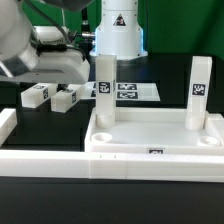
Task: Assemble desk
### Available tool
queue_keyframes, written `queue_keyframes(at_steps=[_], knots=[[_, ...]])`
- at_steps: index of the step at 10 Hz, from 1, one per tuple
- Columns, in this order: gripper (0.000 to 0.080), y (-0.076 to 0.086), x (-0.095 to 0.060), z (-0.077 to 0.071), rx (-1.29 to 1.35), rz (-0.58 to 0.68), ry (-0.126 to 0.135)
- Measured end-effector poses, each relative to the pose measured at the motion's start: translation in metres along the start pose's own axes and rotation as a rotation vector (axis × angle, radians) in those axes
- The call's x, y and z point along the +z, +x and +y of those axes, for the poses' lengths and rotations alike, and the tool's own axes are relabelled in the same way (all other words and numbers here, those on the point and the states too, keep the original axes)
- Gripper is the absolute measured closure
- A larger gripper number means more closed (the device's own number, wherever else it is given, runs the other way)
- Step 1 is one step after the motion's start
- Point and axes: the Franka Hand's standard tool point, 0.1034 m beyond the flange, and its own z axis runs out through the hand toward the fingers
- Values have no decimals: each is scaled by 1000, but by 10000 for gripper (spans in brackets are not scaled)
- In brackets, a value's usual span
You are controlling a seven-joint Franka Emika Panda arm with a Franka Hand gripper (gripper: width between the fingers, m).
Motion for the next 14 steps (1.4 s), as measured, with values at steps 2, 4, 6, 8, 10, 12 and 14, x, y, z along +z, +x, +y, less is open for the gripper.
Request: queue_keyframes(at_steps=[2, 4, 6, 8, 10, 12, 14], knots=[[150, 3, 2, 2, -28, -68, 6], [150, 3, 3, 2, -27, -69, 8], [150, -1, 9, 10, 55, -88, 70], [150, -1, 10, 11, 75, -85, 91], [150, -1, 10, 11, 74, -85, 91], [150, -2, 12, 8, 98, -91, 124], [150, -2, 12, -2, 179, -100, 168]])
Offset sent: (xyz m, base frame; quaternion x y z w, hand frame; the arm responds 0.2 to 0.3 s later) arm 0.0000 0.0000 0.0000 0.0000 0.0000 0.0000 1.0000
